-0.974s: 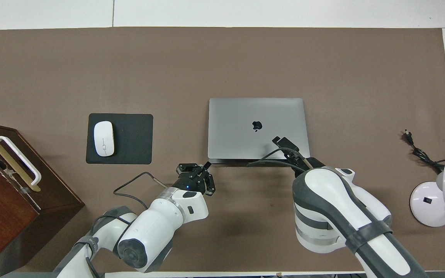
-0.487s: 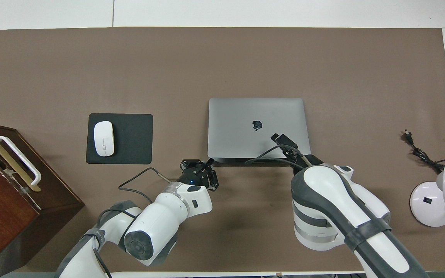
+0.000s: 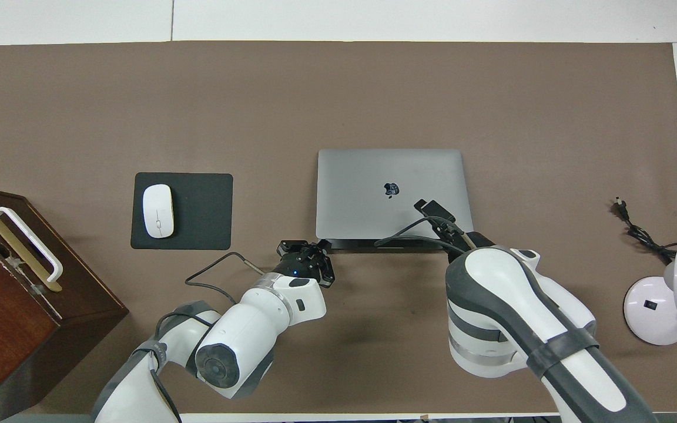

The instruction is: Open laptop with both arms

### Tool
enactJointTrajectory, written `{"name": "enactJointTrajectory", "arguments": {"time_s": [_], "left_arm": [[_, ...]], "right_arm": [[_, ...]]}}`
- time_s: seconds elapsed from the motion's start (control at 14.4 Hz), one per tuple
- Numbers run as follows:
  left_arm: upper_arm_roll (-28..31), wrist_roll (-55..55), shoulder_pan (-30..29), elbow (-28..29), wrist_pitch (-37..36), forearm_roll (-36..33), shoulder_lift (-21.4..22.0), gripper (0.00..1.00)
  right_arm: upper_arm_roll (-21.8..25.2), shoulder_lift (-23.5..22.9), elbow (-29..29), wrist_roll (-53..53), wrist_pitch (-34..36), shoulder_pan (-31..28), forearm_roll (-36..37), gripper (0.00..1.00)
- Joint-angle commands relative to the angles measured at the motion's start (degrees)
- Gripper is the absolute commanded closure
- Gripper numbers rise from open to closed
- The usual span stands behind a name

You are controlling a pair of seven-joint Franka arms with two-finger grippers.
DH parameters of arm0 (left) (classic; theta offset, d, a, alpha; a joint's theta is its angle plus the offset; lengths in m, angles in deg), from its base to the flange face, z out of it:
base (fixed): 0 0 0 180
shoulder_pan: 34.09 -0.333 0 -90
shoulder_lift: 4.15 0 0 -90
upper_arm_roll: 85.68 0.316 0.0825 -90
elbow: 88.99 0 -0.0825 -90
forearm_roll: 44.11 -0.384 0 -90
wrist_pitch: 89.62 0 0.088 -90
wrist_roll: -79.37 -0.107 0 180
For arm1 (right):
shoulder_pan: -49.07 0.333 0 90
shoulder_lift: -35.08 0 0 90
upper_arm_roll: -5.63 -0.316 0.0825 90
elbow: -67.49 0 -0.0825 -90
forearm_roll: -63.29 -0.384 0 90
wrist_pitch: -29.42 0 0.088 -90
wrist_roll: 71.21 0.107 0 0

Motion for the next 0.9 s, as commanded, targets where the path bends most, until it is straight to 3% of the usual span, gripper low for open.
{"name": "enactJointTrajectory", "arguments": {"time_s": [0.0, 0.83], "left_arm": [[0.7, -1.3, 0.6, -1.1, 1.1, 0.5, -1.5, 1.0], [0.7, -1.4, 1.0, -1.0, 1.1, 0.5, -1.6, 1.0]], "right_arm": [[-0.1, -1.5, -2.4, -3.2, -0.6, -0.7, -2.2, 0.03], [-0.1, -7.7, -13.2, -2.7, -0.5, -0.3, -4.6, 0.03]]}}
